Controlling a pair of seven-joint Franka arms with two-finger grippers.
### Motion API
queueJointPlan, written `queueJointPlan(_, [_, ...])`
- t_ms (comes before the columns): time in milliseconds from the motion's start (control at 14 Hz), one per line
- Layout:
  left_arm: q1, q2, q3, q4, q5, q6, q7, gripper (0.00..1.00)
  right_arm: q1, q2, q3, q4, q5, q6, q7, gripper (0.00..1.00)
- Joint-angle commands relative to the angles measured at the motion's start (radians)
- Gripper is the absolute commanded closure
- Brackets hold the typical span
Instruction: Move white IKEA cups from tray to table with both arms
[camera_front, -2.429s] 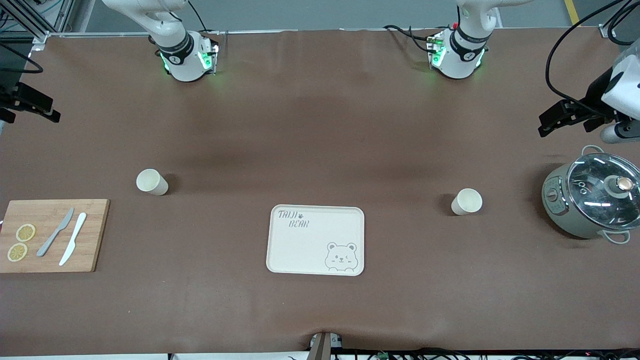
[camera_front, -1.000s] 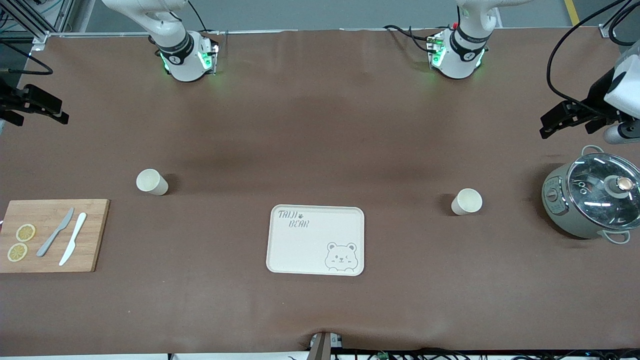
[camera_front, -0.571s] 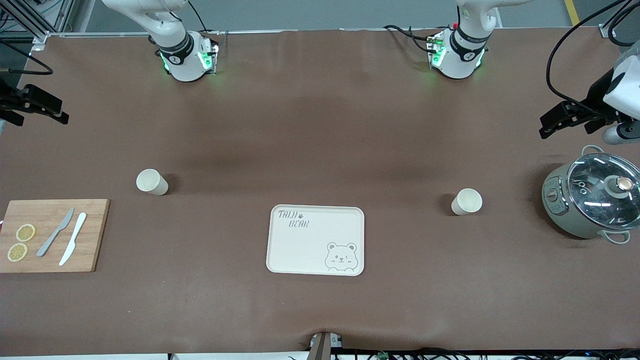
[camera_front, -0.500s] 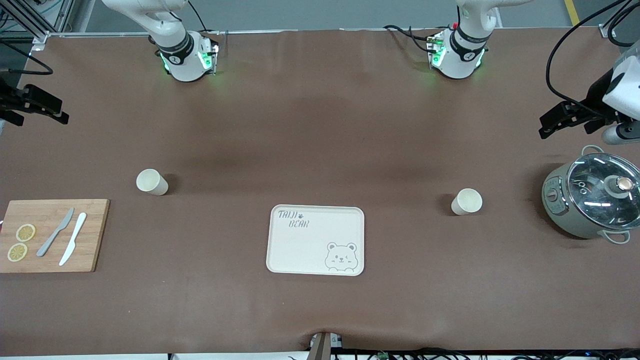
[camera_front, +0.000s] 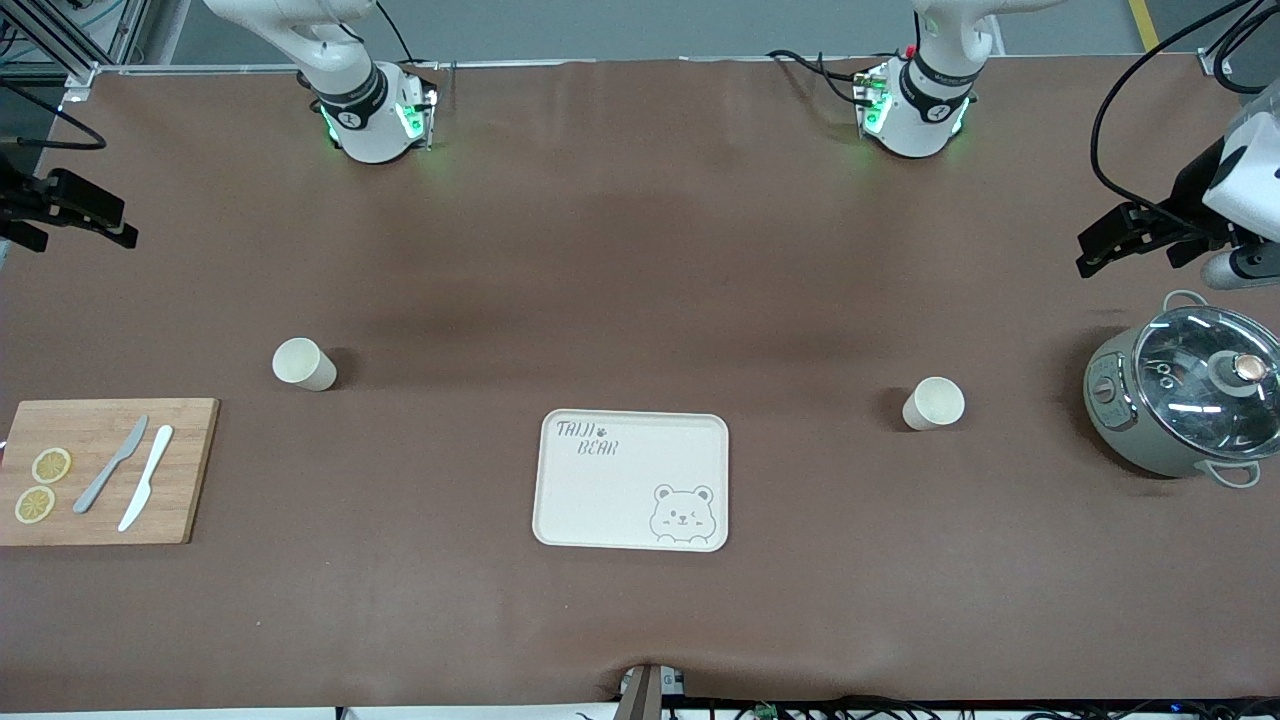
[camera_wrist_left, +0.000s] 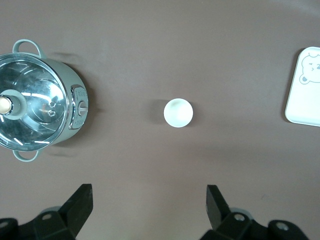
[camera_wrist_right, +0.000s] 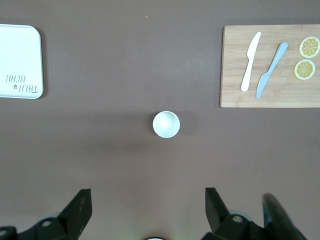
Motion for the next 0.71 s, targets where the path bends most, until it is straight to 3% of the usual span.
queueJointPlan(0, [0.010, -0.022, 0.001, 0.010, -0.006, -0.030, 0.005, 0.00, 0.004, -0.013, 0.002, -0.011, -0.018, -0.002, -0.009, 0.00])
queueJointPlan(643, [0.011, 0.003, 0.002, 0.054, -0.009, -0.040, 0.011, 0.00, 0.001, -0.011, 0.000, -0.011, -0.018, -0.002, -0.009, 0.00])
